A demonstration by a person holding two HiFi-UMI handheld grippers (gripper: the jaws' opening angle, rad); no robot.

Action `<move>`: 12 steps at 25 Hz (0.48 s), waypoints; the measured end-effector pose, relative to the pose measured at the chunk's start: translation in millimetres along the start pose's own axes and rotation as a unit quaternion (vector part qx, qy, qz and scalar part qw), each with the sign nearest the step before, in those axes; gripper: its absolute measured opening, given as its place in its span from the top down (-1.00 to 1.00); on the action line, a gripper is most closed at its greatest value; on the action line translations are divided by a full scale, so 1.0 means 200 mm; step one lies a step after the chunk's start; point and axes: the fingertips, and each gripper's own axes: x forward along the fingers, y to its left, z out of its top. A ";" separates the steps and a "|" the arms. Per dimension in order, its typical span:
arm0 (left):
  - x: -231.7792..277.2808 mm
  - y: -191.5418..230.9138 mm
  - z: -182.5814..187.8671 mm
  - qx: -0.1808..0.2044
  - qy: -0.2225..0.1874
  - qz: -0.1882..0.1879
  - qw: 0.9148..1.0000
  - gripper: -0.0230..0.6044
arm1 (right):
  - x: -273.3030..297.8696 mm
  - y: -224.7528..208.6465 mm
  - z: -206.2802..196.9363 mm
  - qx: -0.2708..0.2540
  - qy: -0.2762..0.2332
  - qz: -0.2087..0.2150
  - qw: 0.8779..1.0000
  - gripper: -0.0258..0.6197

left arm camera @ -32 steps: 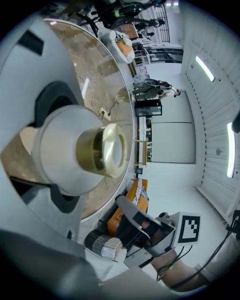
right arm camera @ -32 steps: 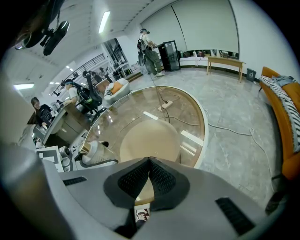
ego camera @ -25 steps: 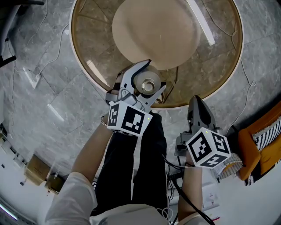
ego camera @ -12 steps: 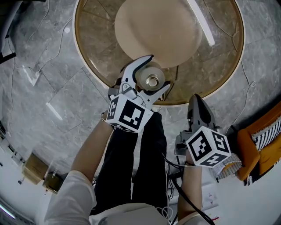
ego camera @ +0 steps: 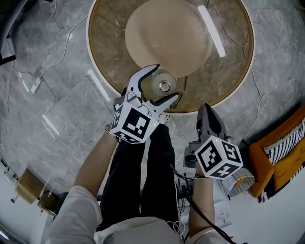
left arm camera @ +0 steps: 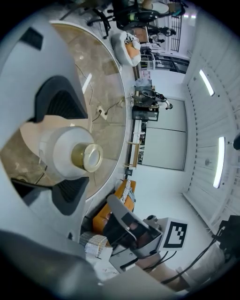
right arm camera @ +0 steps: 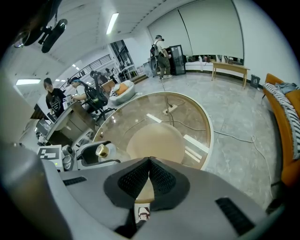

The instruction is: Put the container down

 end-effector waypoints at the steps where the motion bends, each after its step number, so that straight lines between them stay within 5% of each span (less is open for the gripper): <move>1: -0.03 0.00 0.02 0.005 0.002 0.003 1.000 -0.28 | -0.02 0.01 0.02 -0.002 -0.002 0.000 1.000 0.85; 6: -0.27 0.01 0.10 0.004 0.003 0.016 1.000 -0.28 | -0.14 0.09 0.11 -0.012 -0.020 0.006 1.000 0.85; 12: -0.60 0.03 0.42 -0.050 -0.034 0.042 0.997 -0.27 | -0.37 0.21 0.19 -0.029 -0.030 0.015 0.999 0.85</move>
